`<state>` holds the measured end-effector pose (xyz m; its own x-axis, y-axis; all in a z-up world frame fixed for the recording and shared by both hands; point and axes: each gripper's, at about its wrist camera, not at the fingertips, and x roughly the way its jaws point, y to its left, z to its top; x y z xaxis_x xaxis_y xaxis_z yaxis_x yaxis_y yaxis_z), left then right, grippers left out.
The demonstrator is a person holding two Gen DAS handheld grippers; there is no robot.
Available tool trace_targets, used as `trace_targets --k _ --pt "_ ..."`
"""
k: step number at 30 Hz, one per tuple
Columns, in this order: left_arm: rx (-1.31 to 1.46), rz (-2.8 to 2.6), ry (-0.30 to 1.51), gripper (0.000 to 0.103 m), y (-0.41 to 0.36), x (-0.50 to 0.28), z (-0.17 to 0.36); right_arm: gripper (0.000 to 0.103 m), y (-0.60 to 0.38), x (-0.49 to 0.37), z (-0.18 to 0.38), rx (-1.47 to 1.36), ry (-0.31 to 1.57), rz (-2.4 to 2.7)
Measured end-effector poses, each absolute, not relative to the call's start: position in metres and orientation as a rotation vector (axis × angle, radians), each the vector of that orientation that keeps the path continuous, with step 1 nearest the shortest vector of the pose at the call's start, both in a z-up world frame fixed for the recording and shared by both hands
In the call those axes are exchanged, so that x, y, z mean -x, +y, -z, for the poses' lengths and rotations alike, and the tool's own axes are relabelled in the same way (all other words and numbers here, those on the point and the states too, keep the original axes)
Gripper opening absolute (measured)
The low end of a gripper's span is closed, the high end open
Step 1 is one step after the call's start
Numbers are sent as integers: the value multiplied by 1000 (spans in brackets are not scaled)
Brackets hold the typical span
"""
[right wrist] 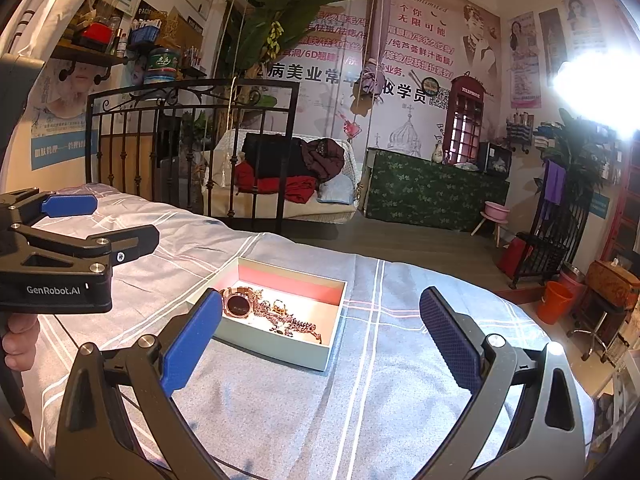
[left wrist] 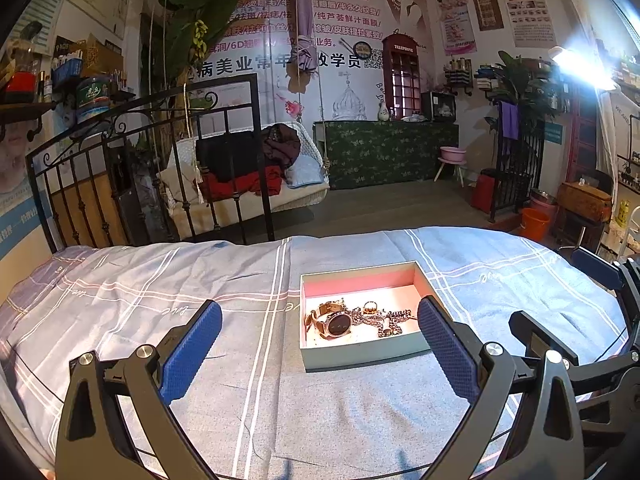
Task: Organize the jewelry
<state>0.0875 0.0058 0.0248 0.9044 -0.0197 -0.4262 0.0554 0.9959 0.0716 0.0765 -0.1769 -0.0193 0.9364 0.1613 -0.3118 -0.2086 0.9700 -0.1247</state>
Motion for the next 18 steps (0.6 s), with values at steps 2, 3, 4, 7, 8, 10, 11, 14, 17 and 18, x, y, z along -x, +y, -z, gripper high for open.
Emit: trace_targets --k 2,3,4,7,8,10,11,14,17,18 --pt "-87 41 441 97 5 -88 -25 97 -177 -76 19 159 303 -190" --pt "-87 37 438 97 6 -87 -25 97 -178 -75 19 159 304 -191" --pt "-85 41 437 97 6 -87 -25 97 -177 -75 19 159 305 -190" --pt "-82 42 439 97 6 -87 -25 97 -177 -75 19 160 304 -191" --pt "-80 43 440 97 6 -88 -26 97 -177 -75 19 159 303 -191" --pt "-67 58 441 97 7 -88 -26 97 -177 -75 19 159 303 -191" --pt "-54 64 441 97 7 -87 -26 97 -177 -75 18 160 303 -191" --pt "-23 58 438 97 9 -86 -26 97 -177 -74 18 160 303 -193" --pt "-32 45 443 97 7 -86 -24 97 -178 -74 18 160 303 -193" --pt "-27 32 447 97 7 -88 -24 97 -178 -74 18 160 303 -193"
